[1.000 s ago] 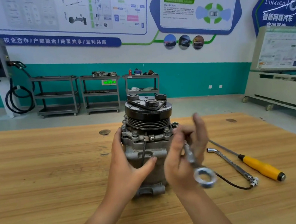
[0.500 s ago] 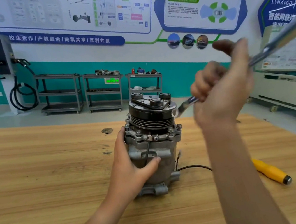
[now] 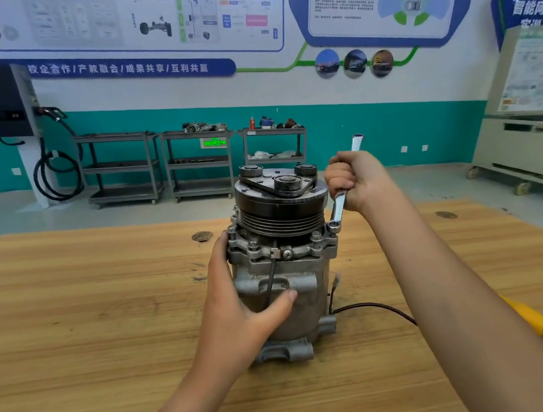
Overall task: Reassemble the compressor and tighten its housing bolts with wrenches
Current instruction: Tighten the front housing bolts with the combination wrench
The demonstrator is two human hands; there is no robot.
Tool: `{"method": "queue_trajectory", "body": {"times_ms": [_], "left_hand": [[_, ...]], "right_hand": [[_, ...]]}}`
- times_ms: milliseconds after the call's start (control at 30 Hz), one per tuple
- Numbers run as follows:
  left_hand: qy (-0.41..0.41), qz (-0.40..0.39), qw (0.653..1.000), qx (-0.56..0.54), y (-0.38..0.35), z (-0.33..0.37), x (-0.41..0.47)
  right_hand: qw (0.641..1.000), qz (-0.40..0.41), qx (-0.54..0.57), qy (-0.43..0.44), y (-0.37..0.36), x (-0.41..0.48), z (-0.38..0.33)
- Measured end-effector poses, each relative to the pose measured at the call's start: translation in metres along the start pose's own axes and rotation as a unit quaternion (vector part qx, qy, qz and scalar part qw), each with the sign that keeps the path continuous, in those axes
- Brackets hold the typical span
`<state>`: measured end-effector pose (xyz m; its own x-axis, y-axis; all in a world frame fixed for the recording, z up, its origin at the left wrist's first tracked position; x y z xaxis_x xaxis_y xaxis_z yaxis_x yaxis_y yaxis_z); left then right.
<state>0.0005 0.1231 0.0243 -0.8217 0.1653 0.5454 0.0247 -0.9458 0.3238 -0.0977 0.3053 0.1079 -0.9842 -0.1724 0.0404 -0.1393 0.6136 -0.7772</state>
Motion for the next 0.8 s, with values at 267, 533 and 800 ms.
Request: {"method": "queue_trajectory", "body": {"times_ms": [267, 533, 800], "left_hand": [[-0.002, 0.009, 1.000, -0.003, 0.000, 0.002, -0.001], [0.005, 0.012, 0.999, 0.032, -0.002, 0.002, -0.001], [0.009, 0.009, 0.999, 0.049, -0.002, 0.003, -0.002]], "right_hand": [[0.993, 0.071, 0.059, 0.067, 0.023, -0.006, -0.001], [0.900, 0.194, 0.042, 0.389, 0.041, -0.097, -0.013], [0.832, 0.148, -0.053, 0.532, 0.027, -0.144, 0.016]]}}
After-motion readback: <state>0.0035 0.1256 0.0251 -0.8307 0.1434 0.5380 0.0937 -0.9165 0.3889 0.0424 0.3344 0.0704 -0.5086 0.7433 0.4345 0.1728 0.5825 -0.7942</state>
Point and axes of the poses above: each hand's wrist, its own x-axis towards the middle knuckle, its own y-axis out of the back of the hand, z = x × y, the point moved 7 cm from there along x, towards the middle knuckle, and after that the axes turned 10 degrees about -z, right-handed, at the moved point
